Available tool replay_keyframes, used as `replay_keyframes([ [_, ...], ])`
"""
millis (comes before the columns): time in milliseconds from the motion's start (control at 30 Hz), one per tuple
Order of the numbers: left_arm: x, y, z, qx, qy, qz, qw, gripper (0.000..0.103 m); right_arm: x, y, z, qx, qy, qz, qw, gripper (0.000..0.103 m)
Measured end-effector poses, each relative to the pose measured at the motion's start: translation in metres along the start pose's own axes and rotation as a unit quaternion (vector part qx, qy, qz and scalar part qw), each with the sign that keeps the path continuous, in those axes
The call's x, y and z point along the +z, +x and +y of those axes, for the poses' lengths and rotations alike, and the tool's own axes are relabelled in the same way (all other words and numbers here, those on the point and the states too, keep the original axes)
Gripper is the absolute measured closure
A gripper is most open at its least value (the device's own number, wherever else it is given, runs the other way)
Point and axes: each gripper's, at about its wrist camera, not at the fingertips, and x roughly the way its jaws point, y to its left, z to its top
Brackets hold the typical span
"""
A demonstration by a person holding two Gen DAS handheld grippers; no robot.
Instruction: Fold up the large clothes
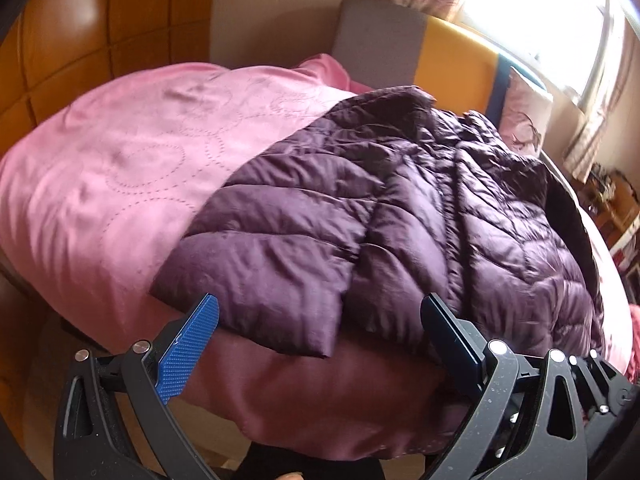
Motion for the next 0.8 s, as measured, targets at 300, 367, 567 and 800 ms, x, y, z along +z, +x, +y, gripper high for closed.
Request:
replay_keyframes([
  [300, 0.015, 0.009, 0.0, -0.093, 0.015, 0.018, 0.9954, 0.021, 0.011, -0.091, -0.18, -0.091, 0.196, -0.097, 0.972, 0.091],
  [367, 0.016, 0.013, -0.007, -0.109, 0.028, 0.021, 0.9934, 0.026, 0.004, -0.097, -0.235, -0.135, 0.245, -0.101, 0.955, 0.091],
  [567, 0.019, 0.036, -0.03, -0.132, 0.067, 0.048, 0.9879, 0.026, -0.028, -0.077, -0.377, -0.201, 0.388, -0.063, 0.897, 0.091],
  [800, 0.021, 0.061, -0.037, -0.152, 0.07, 0.09, 0.9818, 0.042, -0.078, -0.038, -0.483, -0.227, 0.514, 0.001, 0.827, 0.079],
])
